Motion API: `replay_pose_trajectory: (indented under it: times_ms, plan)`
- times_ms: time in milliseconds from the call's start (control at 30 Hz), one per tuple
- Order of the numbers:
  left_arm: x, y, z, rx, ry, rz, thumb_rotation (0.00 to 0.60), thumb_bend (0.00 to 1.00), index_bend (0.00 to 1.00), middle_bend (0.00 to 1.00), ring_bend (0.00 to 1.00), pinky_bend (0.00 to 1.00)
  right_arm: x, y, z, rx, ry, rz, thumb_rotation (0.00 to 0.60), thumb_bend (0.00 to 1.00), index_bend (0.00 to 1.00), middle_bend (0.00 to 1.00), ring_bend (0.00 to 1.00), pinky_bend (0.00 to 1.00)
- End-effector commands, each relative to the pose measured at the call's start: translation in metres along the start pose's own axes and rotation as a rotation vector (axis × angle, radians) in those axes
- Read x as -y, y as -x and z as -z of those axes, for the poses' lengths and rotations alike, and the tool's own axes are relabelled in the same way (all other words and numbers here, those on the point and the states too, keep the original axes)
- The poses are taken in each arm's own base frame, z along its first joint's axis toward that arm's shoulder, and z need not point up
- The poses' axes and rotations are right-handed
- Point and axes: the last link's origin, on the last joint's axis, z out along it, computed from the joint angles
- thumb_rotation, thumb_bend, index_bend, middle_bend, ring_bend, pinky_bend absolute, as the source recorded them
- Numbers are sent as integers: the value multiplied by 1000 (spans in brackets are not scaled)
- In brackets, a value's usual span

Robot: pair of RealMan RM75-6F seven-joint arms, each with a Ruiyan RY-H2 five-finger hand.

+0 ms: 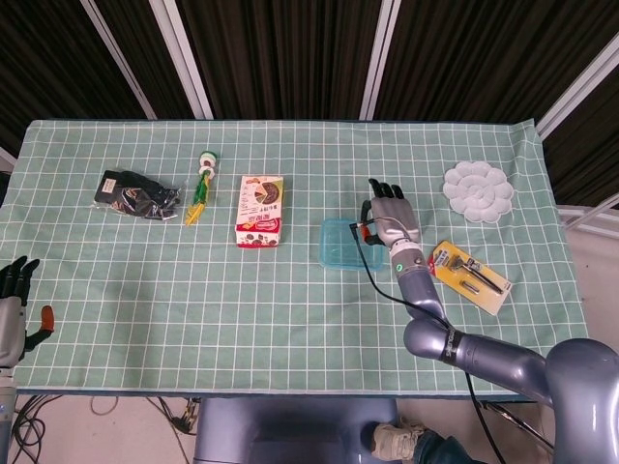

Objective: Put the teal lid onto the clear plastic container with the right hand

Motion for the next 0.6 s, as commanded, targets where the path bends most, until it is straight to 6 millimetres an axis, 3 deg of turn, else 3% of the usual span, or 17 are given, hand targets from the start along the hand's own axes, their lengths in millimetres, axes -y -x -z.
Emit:
replay_pose_trajectory:
  times_ms: [33, 600]
  plan:
    - [0, 0, 0, -1, -1, 0, 600, 542, 85, 0, 0, 0, -2, 2, -2, 6, 8, -1, 600, 478, 543, 39, 0, 0]
    - [1, 1, -1, 5, -10, -4, 600, 542, 85, 0, 0, 0, -19, 10, -15, 19, 58, -24, 600, 478, 577, 39, 0, 0]
